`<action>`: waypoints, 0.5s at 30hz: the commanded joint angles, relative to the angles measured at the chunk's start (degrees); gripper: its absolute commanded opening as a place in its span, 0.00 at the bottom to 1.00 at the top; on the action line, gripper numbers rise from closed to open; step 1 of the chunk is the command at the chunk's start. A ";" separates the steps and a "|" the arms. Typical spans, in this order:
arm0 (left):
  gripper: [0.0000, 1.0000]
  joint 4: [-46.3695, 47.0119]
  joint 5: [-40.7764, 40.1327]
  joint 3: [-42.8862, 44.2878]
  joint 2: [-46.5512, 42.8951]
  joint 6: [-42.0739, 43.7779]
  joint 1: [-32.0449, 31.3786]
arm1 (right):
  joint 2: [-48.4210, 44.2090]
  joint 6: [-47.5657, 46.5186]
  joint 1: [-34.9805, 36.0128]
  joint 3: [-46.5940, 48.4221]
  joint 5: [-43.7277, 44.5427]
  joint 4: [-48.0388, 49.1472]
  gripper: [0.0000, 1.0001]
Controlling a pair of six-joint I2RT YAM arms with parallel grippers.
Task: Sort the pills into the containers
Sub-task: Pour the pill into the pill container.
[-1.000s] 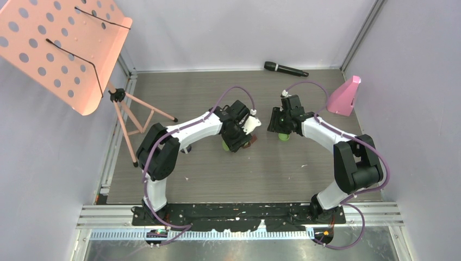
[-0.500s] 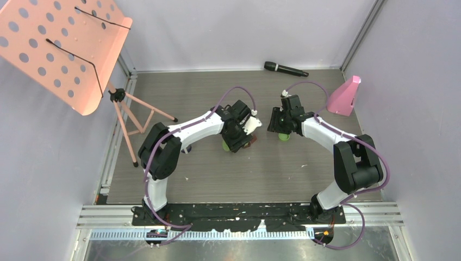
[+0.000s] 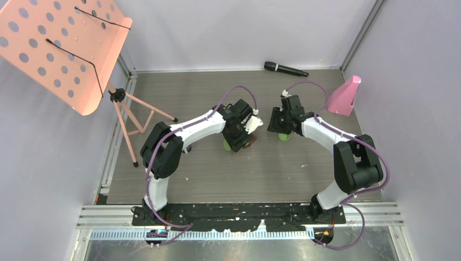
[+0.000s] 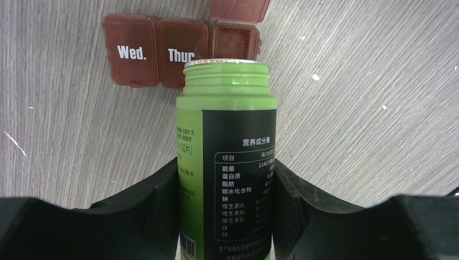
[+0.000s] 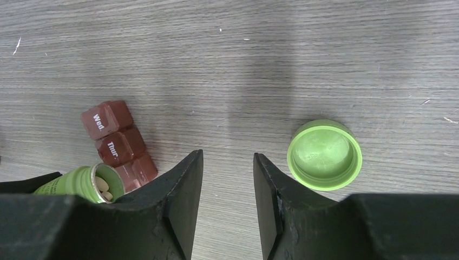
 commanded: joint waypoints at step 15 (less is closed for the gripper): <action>0.00 -3.79 0.18 4.43 1.06 -1.05 -0.67 | 0.16 0.65 0.00 0.01 -0.02 1.16 0.46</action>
